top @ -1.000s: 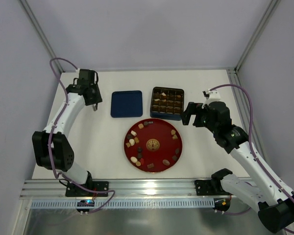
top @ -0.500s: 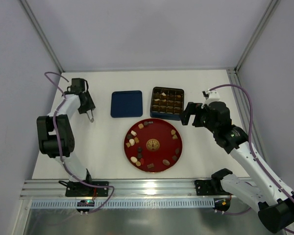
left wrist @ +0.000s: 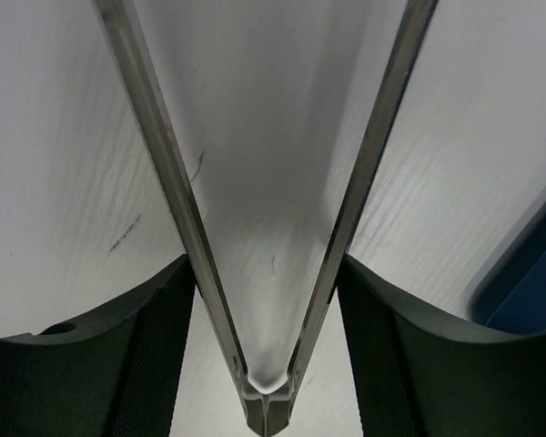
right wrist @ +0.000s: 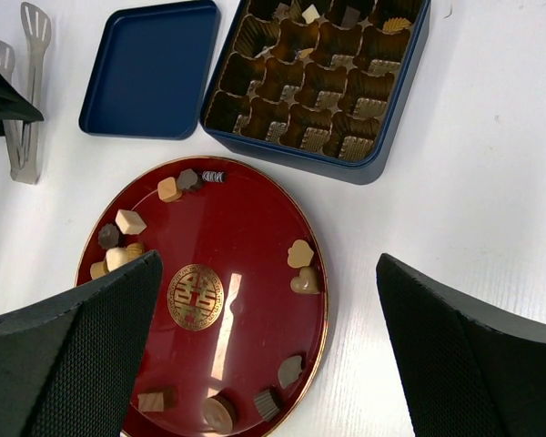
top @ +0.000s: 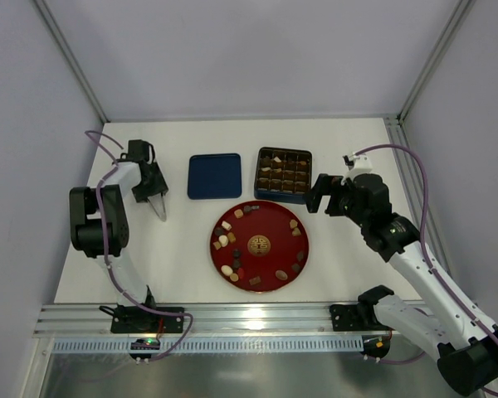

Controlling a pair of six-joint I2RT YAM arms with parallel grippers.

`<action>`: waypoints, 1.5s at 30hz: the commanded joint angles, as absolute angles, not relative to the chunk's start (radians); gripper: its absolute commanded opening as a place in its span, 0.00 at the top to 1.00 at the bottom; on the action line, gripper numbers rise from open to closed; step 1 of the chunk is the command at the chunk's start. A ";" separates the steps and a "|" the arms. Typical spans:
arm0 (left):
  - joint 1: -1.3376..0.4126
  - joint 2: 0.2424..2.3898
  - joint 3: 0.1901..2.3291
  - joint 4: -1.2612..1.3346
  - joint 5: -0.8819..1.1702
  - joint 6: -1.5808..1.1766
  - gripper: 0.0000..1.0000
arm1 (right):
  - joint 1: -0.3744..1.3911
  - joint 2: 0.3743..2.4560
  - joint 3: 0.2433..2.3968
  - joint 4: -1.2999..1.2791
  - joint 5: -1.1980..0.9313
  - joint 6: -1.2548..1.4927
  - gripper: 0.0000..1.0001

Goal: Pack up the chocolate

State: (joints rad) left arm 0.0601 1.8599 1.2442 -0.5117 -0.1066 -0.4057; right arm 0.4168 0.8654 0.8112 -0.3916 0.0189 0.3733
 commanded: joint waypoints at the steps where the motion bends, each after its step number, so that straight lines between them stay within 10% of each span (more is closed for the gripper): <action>1: 0.060 1.878 1.232 -0.482 -0.129 -0.422 0.36 | 0.416 0.841 0.798 -0.345 0.012 0.387 0.00; 9: 0.058 1.864 1.239 -0.502 -0.153 -0.422 0.12 | 0.416 0.838 0.790 -0.344 0.014 0.390 0.00; 20: 0.061 1.659 1.292 -0.620 -0.229 -0.406 0.04 | 0.416 0.847 0.807 -0.347 0.018 0.385 0.00; 45: -0.127 2.063 1.649 -0.592 0.077 -0.328 0.37 | 0.451 1.419 1.236 -0.313 -0.153 0.413 0.04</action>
State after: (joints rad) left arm -0.1280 2.0670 1.5936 -0.6033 0.0437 -0.3557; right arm 0.4309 1.3544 1.1336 -0.3492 -0.1047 0.4068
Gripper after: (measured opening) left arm 0.639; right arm 0.967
